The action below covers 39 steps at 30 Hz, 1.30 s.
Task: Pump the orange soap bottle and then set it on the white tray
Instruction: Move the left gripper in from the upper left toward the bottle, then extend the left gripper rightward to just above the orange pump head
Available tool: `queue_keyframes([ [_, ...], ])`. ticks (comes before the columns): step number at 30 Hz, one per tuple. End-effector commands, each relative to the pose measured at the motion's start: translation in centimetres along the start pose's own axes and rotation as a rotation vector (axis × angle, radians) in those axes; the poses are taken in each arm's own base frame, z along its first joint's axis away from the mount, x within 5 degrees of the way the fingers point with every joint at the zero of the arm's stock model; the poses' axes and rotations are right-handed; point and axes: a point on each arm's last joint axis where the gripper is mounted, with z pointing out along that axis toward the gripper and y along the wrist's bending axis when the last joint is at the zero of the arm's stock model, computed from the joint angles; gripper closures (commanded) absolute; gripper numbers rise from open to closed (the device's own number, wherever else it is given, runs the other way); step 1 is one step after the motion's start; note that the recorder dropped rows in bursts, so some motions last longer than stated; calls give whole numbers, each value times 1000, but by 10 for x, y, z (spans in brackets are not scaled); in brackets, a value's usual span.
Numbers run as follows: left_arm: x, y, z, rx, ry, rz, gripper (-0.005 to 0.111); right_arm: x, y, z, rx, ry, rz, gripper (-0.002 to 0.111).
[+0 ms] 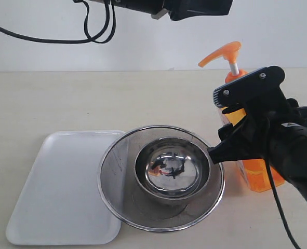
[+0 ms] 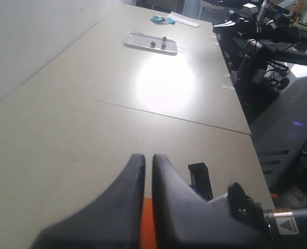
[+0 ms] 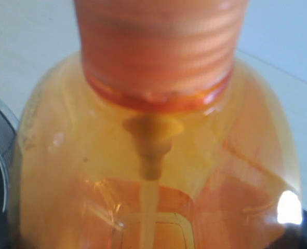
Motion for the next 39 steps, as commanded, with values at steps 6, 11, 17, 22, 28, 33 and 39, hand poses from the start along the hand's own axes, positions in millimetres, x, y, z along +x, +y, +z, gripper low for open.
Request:
queue_keyframes([
  [6,10,7,7,19,16,-11,102,-2,-2,0,20,-9,-7,109],
  [11,11,4,7,50,20,-12,102,-2,-2,0,20,-9,-7,109],
  [17,11,2,8,60,21,-6,102,-2,-2,0,20,-9,-7,109],
  [22,13,4,9,56,24,-11,102,-2,-2,0,20,-9,-7,109],
  [28,25,11,16,68,43,-39,102,-2,-2,0,20,-9,-7,109],
  [33,33,16,21,70,56,-58,102,-2,-2,0,20,-9,-7,109],
  [39,33,16,21,72,56,-59,102,-2,-2,0,20,-9,-7,109],
])
